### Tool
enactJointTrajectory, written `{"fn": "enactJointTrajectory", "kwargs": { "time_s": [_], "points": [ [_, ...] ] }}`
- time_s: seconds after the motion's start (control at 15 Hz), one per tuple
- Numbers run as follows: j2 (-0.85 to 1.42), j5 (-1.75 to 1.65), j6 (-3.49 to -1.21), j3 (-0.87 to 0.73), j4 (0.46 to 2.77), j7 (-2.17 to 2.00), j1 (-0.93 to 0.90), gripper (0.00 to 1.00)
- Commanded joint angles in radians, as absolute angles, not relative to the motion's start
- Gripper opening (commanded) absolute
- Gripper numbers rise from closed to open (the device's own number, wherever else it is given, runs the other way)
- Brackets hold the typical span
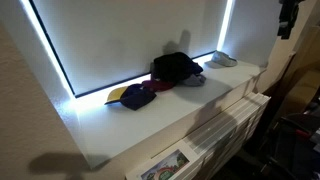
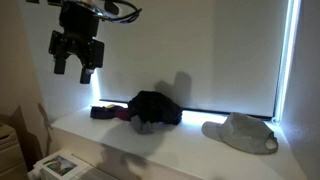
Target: Move the cap to the left
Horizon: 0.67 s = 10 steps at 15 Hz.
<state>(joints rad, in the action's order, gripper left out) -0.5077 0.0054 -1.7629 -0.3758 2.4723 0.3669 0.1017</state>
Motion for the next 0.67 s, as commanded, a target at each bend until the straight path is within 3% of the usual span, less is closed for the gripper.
{"fn": "enactJointTrajectory", "kwargs": {
  "time_s": [0.0,0.27,0.6],
  "points": [
    [-0.501,0.018,-1.76,-0.349,2.47,0.379,0.132,1.0],
    [-0.501,0.018,-1.76,-0.349,2.47,0.379,0.132,1.0],
    [-0.439,0.068,-1.958,-0.412,2.358,0.313,0.191,1.0]
  ]
}}
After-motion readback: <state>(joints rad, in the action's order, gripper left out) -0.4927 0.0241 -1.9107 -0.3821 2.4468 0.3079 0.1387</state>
